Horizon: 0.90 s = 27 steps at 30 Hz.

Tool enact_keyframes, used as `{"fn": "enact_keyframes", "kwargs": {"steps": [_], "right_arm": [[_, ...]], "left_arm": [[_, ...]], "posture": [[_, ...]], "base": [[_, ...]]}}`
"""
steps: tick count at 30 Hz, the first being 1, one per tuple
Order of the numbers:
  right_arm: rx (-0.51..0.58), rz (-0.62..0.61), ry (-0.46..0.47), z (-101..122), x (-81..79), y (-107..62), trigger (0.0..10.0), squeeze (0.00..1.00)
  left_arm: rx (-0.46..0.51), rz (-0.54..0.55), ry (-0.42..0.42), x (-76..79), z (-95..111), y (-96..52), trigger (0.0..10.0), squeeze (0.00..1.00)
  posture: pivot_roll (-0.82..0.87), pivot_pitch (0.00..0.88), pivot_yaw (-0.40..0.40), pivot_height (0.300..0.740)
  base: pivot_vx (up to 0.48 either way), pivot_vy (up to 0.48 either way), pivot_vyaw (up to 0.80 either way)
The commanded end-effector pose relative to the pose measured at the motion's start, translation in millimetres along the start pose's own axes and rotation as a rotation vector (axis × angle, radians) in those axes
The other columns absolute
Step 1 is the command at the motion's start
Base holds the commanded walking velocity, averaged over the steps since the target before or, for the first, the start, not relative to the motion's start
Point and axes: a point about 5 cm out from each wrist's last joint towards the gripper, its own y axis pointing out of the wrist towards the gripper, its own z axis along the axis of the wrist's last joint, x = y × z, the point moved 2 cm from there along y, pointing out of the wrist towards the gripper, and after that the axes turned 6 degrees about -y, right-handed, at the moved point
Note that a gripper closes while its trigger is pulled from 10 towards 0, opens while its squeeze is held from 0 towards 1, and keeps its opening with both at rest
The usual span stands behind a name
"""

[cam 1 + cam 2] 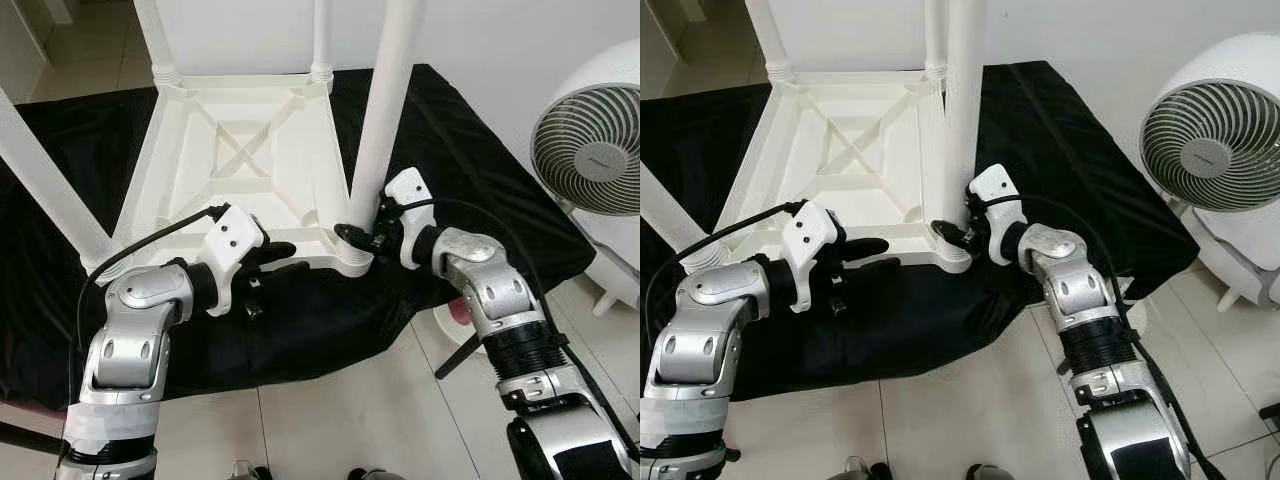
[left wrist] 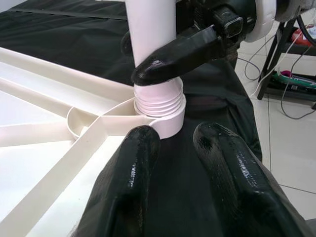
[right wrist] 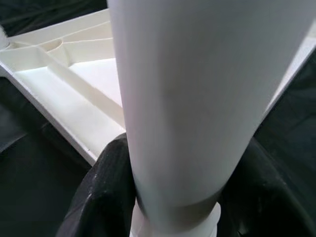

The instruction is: Building children table

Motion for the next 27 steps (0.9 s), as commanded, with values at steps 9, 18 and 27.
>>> {"fn": "enact_keyframes", "kwargs": {"steps": [9, 18, 27], "right_arm": [[-0.177, -0.528, 0.227, -27.6, 9.1, -3.4, 0.0, 0.00], [-0.180, -0.906, 0.342, -18.4, -28.4, -2.3, 0.0, 0.00], [-0.077, -0.789, 0.257, 0.8, -29.1, 7.4, 10.0, 0.00]], "left_arm": [[0.011, 0.193, -0.007, -10.6, -0.4, -4.9, 10.0, 0.00], [0.013, 0.177, -0.002, -11.5, 0.5, -0.5, 10.0, 0.00], [0.009, 0.188, -0.002, -12.1, -0.4, -3.7, 10.0, 0.00]], "posture": [[-0.06, 0.146, 0.029, 0.740], [-0.07, 0.135, 0.034, 0.740], [-0.07, 0.136, 0.031, 0.740]], "base": [[0.000, 0.000, 0.00], [0.000, 0.000, 0.00], [0.000, 0.000, 0.00]]}}
